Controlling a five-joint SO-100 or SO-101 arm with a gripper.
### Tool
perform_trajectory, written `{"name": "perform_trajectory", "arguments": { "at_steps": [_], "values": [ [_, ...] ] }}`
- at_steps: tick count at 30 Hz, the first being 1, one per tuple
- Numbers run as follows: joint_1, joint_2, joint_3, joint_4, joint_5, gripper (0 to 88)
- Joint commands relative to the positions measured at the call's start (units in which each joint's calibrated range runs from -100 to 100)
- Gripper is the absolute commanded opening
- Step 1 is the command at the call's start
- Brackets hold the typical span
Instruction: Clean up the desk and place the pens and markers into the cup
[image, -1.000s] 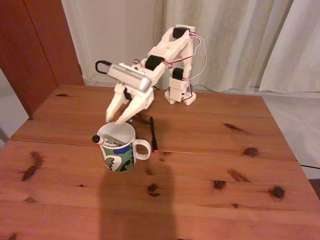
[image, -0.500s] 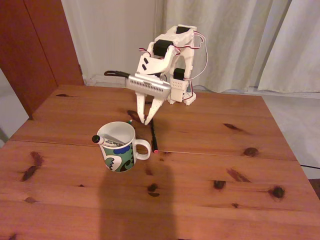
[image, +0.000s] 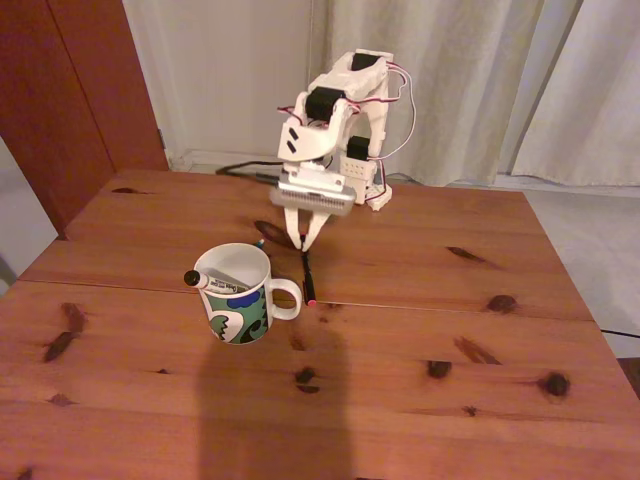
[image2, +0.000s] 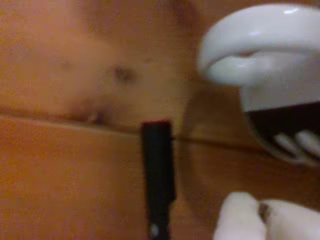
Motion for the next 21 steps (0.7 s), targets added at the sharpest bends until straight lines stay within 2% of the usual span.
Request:
{"name": "perform_trajectory", "arguments": {
  "at_steps": [1, 21],
  "values": [
    [0.2, -0.2, 1.9, 0.2, 1.4, 0.8],
    [-0.3, 7.5, 3.0, -0.6, 1.2, 0.8]
  ]
}}
